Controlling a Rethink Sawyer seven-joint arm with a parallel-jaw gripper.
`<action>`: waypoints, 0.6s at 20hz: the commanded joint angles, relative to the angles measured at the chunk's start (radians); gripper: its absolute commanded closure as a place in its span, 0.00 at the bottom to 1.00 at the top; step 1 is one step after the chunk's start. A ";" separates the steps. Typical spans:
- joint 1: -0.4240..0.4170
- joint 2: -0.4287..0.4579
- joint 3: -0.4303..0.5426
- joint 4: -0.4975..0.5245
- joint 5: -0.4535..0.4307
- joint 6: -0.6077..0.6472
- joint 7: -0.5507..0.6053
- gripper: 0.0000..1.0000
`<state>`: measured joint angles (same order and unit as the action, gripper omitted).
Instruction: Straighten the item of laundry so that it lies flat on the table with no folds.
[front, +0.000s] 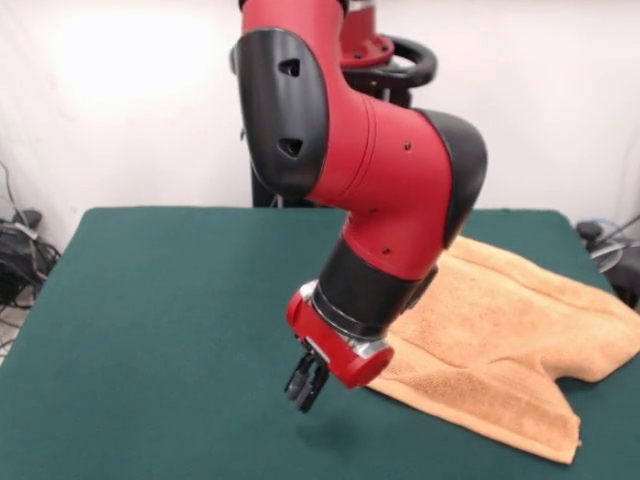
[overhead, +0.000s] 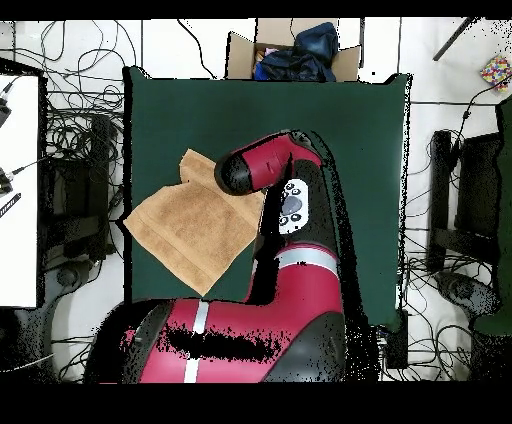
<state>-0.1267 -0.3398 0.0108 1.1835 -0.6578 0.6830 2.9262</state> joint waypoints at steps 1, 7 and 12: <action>0.006 -0.076 0.085 0.100 0.059 0.125 -0.193 1.00; 0.010 -0.174 0.092 0.198 0.150 0.158 -0.188 1.00; 0.003 -0.189 0.106 0.253 0.203 0.154 -0.173 1.00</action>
<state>-0.1260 -0.5005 0.0110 1.3015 -0.5177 0.7426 2.8754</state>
